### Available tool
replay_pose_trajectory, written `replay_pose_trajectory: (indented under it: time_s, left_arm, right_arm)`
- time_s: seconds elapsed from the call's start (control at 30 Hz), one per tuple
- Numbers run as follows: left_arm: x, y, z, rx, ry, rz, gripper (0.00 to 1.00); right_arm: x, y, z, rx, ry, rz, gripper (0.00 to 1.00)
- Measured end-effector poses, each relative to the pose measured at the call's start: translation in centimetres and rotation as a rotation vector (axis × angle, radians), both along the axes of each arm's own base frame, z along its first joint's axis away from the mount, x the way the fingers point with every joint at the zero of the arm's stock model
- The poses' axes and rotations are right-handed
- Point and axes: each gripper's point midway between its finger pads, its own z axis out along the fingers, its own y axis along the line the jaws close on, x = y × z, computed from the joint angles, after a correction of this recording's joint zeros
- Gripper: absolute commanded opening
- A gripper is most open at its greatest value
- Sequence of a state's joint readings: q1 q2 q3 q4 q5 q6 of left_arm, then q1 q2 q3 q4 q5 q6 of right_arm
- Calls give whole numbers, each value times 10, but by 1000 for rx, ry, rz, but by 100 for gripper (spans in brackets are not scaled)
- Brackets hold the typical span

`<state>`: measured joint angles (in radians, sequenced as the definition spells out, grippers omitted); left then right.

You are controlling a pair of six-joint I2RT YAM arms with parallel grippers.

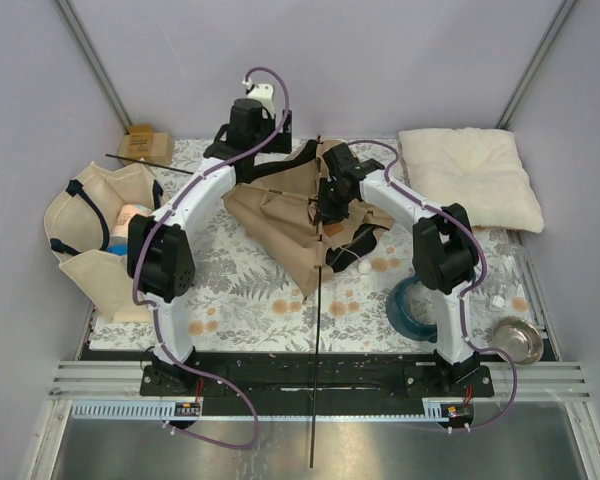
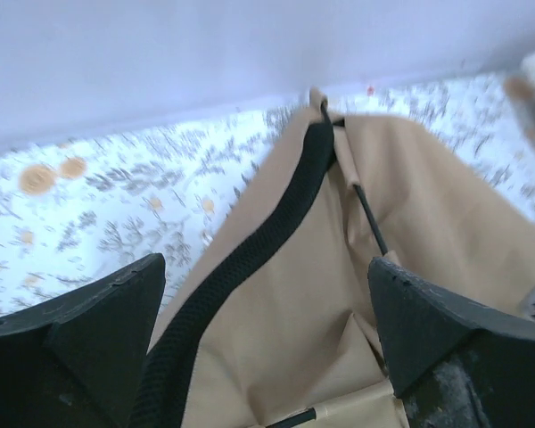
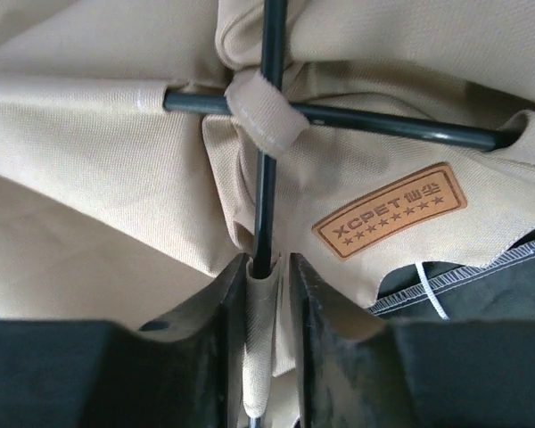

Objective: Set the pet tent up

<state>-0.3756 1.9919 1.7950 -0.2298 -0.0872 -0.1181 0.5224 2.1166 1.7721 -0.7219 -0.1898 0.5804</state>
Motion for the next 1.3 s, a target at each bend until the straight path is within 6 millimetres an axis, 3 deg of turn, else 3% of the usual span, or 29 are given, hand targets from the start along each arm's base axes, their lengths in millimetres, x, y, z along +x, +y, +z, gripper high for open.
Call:
replay_pose_trajectory:
  time_s: [0.1, 0.23, 0.33, 0.43, 0.57, 0.67, 0.77, 0.87, 1.0, 1.1, 1.3]
  left_arm:
    - [-9, 8, 45, -38, -83, 31, 99]
    - [-34, 19, 91, -87, -161, 42, 99]
    - [-53, 23, 116, -110, -198, 29, 99]
    - [-72, 26, 131, -127, -219, 2, 99]
    - [-106, 29, 139, -147, -221, -45, 99]
    - [-129, 31, 139, -170, -198, -75, 99]
    - [-155, 30, 133, -209, -159, -110, 99]
    - [-178, 29, 116, -244, -110, -137, 99]
    - [-207, 30, 80, -281, -14, -154, 99]
    - [-217, 29, 60, -298, 41, -151, 99]
    - [-224, 27, 39, -327, 109, -142, 99]
  right_arm:
    - [4, -3, 1, -17, -20, -10, 66]
    - [8, -9, 12, -39, -65, -11, 79]
    - [8, -12, 40, -28, -122, -8, 83]
    - [2, -16, 80, 13, -203, -1, 83]
    - [-37, -29, 120, 77, -262, 37, 81]
    - [-83, -38, 130, 121, -270, 111, 79]
    - [-145, -37, 119, 160, -226, 235, 76]
    - [-209, -28, 91, 206, -138, 380, 74]
    - [-282, -23, 47, 270, 13, 514, 74]
    - [-315, -20, 25, 310, 99, 557, 73]
    - [-341, -3, 23, 426, 136, 605, 72]
